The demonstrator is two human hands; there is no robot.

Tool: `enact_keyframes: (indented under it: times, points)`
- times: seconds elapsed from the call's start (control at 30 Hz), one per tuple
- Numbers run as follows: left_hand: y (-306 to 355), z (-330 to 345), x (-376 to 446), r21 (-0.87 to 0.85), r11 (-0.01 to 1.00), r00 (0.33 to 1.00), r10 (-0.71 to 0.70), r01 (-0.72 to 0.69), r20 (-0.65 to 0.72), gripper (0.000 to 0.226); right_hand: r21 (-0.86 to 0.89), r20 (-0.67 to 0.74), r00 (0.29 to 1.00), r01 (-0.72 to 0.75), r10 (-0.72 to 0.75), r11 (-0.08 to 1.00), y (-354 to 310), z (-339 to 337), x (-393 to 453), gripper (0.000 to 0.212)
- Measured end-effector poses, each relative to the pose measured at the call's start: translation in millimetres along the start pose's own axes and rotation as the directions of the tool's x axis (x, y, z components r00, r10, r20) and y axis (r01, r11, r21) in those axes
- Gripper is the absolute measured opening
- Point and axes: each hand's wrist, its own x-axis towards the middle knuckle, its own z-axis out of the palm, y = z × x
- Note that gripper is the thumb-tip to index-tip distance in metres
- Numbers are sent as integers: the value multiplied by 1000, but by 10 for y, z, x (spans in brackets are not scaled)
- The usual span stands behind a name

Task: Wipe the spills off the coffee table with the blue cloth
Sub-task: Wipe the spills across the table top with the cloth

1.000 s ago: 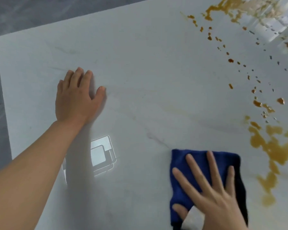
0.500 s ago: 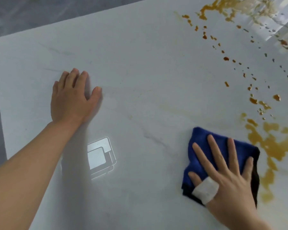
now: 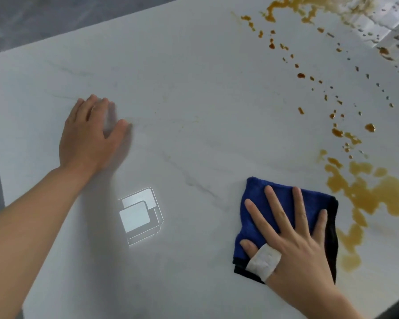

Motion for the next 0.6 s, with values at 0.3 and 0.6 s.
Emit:
enact_keyframes:
  times: [0.3, 0.6]
  points:
    - [599, -108, -1697, -188, 982, 996, 20, -3, 89, 69, 7, 34, 999, -3, 3, 1000, -4, -4, -14, 63]
    - [761, 96, -2267, 10, 998, 982, 66, -69, 174, 67, -25, 46, 997, 57, -56, 998, 7, 3, -78, 66]
